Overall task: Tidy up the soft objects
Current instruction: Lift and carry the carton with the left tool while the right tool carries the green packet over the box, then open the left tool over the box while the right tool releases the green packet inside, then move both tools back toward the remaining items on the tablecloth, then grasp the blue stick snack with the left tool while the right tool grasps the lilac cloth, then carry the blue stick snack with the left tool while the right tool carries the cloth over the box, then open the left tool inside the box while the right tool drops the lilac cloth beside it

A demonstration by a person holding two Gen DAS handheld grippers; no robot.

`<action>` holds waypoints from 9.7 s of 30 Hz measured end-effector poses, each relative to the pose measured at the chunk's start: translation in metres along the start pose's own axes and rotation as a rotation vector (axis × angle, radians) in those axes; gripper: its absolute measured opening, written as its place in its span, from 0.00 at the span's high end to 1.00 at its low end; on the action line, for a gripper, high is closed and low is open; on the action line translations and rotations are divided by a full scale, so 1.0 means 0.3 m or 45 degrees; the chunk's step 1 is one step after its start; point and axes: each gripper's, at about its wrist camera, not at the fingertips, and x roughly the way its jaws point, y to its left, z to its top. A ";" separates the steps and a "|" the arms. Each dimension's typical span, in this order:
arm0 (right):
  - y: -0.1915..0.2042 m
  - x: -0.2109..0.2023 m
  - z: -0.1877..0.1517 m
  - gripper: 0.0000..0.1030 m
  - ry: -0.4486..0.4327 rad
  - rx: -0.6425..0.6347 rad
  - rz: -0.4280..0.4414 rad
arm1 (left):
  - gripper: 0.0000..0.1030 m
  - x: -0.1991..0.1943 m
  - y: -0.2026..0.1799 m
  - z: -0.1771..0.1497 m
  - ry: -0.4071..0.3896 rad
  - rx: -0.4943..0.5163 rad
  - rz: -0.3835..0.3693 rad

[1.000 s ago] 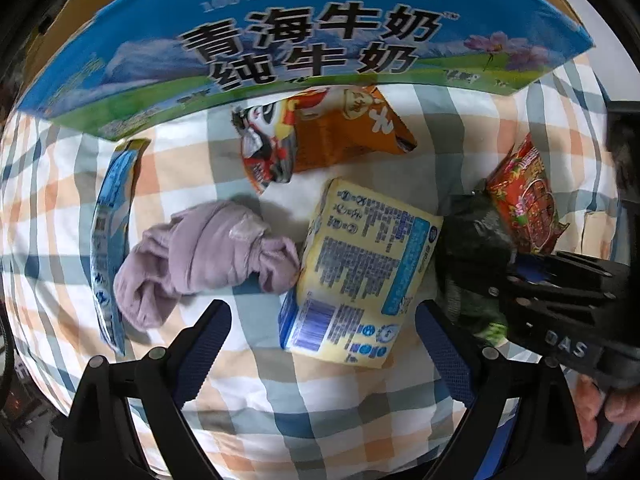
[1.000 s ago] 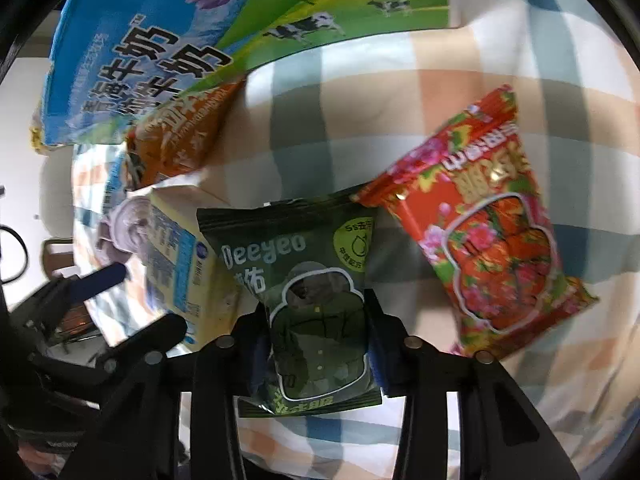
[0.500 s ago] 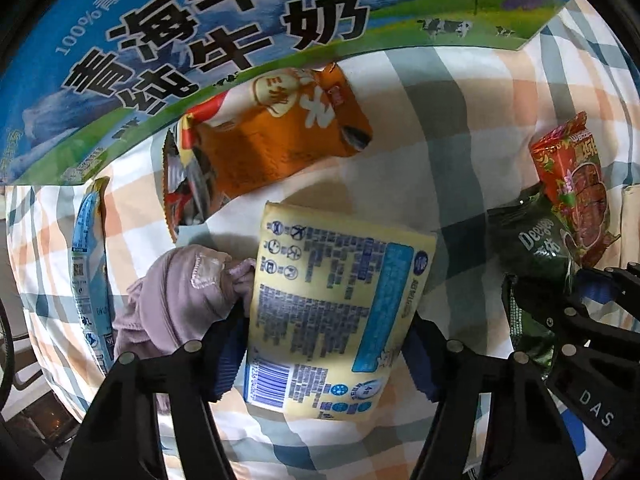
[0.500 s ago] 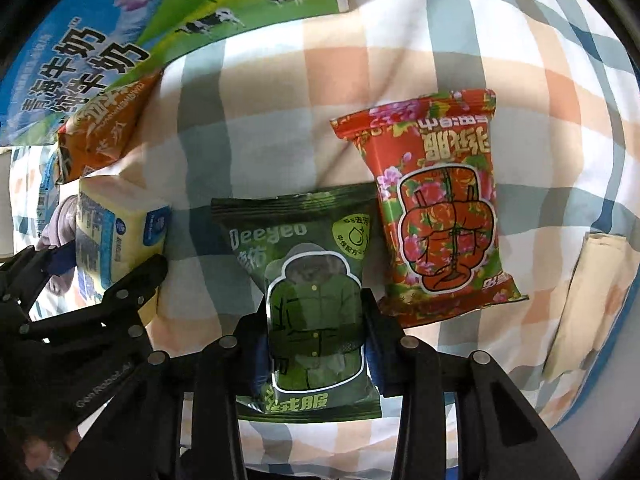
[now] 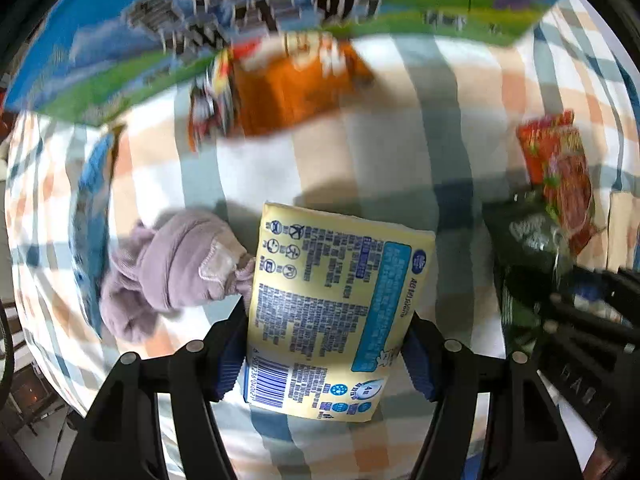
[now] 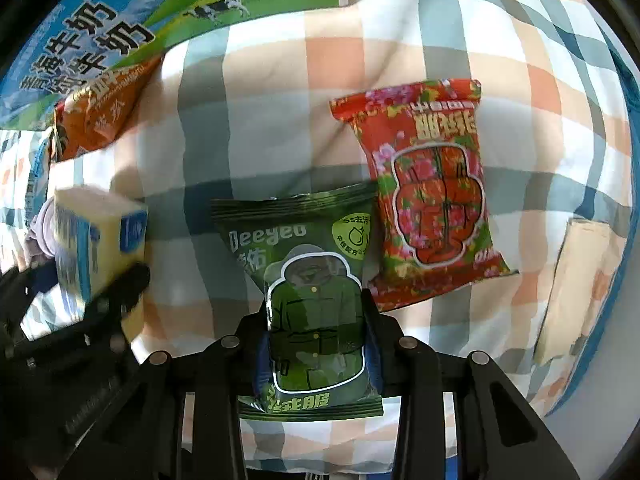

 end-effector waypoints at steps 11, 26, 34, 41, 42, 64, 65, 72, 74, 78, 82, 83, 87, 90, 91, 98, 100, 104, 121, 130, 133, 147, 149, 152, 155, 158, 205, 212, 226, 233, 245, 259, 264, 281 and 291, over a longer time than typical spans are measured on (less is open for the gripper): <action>0.073 0.088 0.024 0.59 0.032 -0.010 -0.053 | 0.37 0.133 0.056 -0.060 0.028 -0.051 -0.046; 0.079 0.097 -0.080 0.64 -0.068 0.005 0.041 | 0.38 -0.084 0.109 -0.259 -0.151 -0.071 -0.124; 0.050 -0.137 -0.123 0.64 -0.248 -0.026 0.134 | 0.37 -0.392 0.139 -0.215 -0.341 -0.077 -0.227; 0.016 -0.435 0.013 0.64 -0.420 -0.063 0.195 | 0.37 -0.625 0.207 0.025 -0.455 -0.116 -0.356; 0.017 -0.463 0.038 0.64 -0.438 -0.066 0.197 | 0.37 -0.661 0.210 0.075 -0.458 -0.129 -0.373; 0.169 -0.385 0.872 0.64 -0.378 -0.009 0.105 | 0.37 -0.382 0.370 0.830 -0.125 -0.279 -0.578; 0.166 -0.374 0.889 0.64 -0.371 -0.002 0.107 | 0.37 -0.370 0.366 0.845 -0.114 -0.276 -0.583; 0.178 -0.319 0.977 0.64 -0.335 0.008 0.089 | 0.37 -0.352 0.344 0.907 -0.107 -0.252 -0.546; 0.191 -0.311 0.997 0.63 -0.331 -0.002 0.072 | 0.37 -0.358 0.336 0.912 -0.106 -0.248 -0.534; 0.211 -0.300 1.025 0.59 -0.295 -0.019 0.053 | 0.37 -0.358 0.324 0.915 -0.085 -0.242 -0.486; 0.226 -0.298 1.035 0.42 -0.289 -0.032 0.033 | 0.36 -0.370 0.325 0.903 -0.085 -0.242 -0.472; 0.227 -0.299 1.033 0.40 -0.288 -0.033 0.033 | 0.32 -0.376 0.325 0.895 -0.089 -0.238 -0.458; 0.224 -0.307 1.015 0.32 -0.292 -0.031 0.032 | 0.18 -0.407 0.340 0.852 -0.129 -0.239 -0.390; 0.222 -0.317 0.973 0.16 -0.303 -0.025 0.029 | 0.10 -0.428 0.351 0.816 -0.161 -0.227 -0.330; 0.222 -0.319 0.955 0.08 -0.312 -0.026 0.033 | 0.10 -0.441 0.352 0.798 -0.182 -0.224 -0.303; 0.222 -0.329 0.821 0.02 -0.341 -0.041 0.021 | 0.09 -0.524 0.354 0.686 -0.315 -0.198 -0.172; 0.223 -0.345 0.787 0.02 -0.359 -0.047 0.015 | 0.09 -0.557 0.357 0.647 -0.358 -0.201 -0.148; 0.222 -0.411 0.692 0.02 -0.421 -0.057 0.001 | 0.09 -0.625 0.361 0.565 -0.434 -0.208 -0.114; 0.204 -0.617 0.229 0.02 -0.566 -0.044 0.164 | 0.09 -0.816 0.429 0.139 -0.592 -0.302 -0.086; 0.285 -0.354 0.073 0.02 -0.362 -0.032 0.261 | 0.09 -0.600 0.608 -0.071 -0.412 -0.407 -0.038; 0.386 -0.246 0.041 0.02 -0.273 -0.102 0.255 | 0.09 -0.496 0.668 -0.120 -0.339 -0.446 -0.004; 0.657 0.157 0.082 0.02 0.048 0.110 0.338 | 0.09 -0.210 0.831 -0.209 -0.140 -0.501 0.030; 0.687 0.191 0.090 0.03 0.049 0.078 0.266 | 0.09 -0.185 0.843 -0.201 -0.122 -0.491 0.041; 0.709 0.225 0.084 0.16 0.040 0.028 0.172 | 0.09 -0.163 0.856 -0.187 -0.108 -0.483 0.032; 0.717 0.235 0.068 0.26 0.018 -0.001 0.142 | 0.09 -0.149 0.860 -0.179 -0.100 -0.473 0.031; 0.715 0.217 0.047 0.33 0.011 -0.032 0.137 | 0.09 -0.140 0.849 -0.159 -0.102 -0.450 0.006; 0.526 0.011 -0.006 0.34 -0.060 -0.048 0.107 | 0.88 -0.083 0.599 -0.352 -0.083 -0.405 -0.084; 0.471 -0.109 -0.013 0.34 -0.117 -0.053 0.169 | 0.88 -0.279 0.571 -0.374 -0.180 -0.389 -0.144; 0.311 -0.606 -0.018 0.34 -0.429 0.010 0.314 | 0.88 -0.783 0.482 -0.213 -0.494 -0.262 -0.302; 0.270 -0.711 0.153 0.34 -0.517 0.063 0.246 | 0.88 -0.827 0.458 0.080 -0.517 -0.211 -0.260; 0.255 -0.506 0.541 0.34 -0.351 0.090 0.044 | 0.88 -0.654 0.490 0.495 -0.350 -0.185 -0.118; 0.232 -0.267 0.729 0.33 -0.150 0.117 -0.010 | 0.88 -0.425 0.522 0.714 -0.152 -0.213 -0.100; 0.236 -0.232 0.740 0.31 -0.103 0.110 -0.015 | 0.85 -0.398 0.528 0.757 -0.124 -0.196 -0.112; 0.231 -0.264 0.688 0.01 -0.096 0.115 -0.009 | 0.31 -0.446 0.547 0.701 -0.165 -0.229 -0.112; 0.275 -0.388 0.616 0.00 -0.273 0.016 -0.066 | 0.03 -0.577 0.564 0.519 -0.343 -0.249 -0.076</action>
